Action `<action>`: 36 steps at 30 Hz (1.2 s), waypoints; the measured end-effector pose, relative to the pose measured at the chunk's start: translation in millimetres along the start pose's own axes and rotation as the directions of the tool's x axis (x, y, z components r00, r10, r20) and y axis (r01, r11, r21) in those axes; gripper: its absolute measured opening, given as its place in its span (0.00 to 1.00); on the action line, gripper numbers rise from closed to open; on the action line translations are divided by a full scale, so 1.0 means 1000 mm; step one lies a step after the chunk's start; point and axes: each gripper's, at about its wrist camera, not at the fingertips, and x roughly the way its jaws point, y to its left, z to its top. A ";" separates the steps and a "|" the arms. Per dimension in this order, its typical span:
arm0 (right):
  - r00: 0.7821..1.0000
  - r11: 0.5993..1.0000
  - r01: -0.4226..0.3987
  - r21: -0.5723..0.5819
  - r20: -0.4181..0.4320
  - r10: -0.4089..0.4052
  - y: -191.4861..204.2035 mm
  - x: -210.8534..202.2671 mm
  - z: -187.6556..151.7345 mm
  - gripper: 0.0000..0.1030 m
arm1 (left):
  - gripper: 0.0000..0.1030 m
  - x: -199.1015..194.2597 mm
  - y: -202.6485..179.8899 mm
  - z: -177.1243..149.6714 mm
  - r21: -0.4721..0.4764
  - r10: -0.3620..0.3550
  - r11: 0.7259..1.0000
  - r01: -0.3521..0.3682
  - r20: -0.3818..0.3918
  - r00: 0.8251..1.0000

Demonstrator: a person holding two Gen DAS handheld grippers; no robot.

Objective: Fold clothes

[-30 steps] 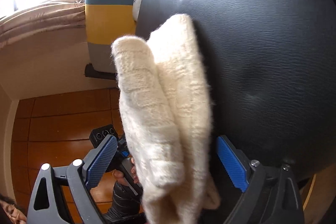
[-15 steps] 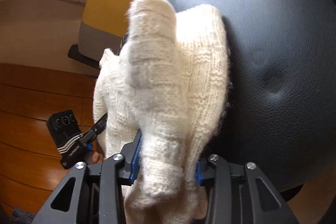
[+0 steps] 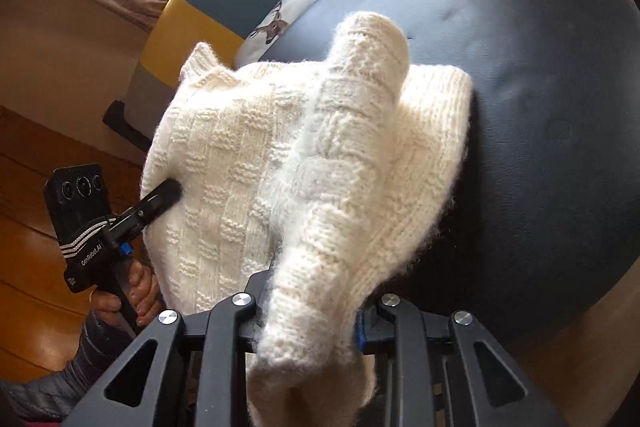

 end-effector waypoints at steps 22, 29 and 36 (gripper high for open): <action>0.998 0.995 -0.022 0.098 -0.058 0.028 0.028 0.078 0.004 0.38 | 0.42 0.012 0.029 -0.031 0.012 0.115 0.993 -0.115 -0.055 0.992; 0.992 0.998 0.059 -0.021 0.110 -0.056 0.052 0.044 0.007 0.33 | 0.41 0.009 -0.012 0.001 0.122 0.077 0.989 -0.079 0.021 0.997; 0.943 0.981 0.181 -0.069 0.294 -0.154 0.014 -0.051 0.049 0.33 | 0.41 0.042 -0.068 0.067 0.244 0.006 0.970 -0.021 0.063 0.998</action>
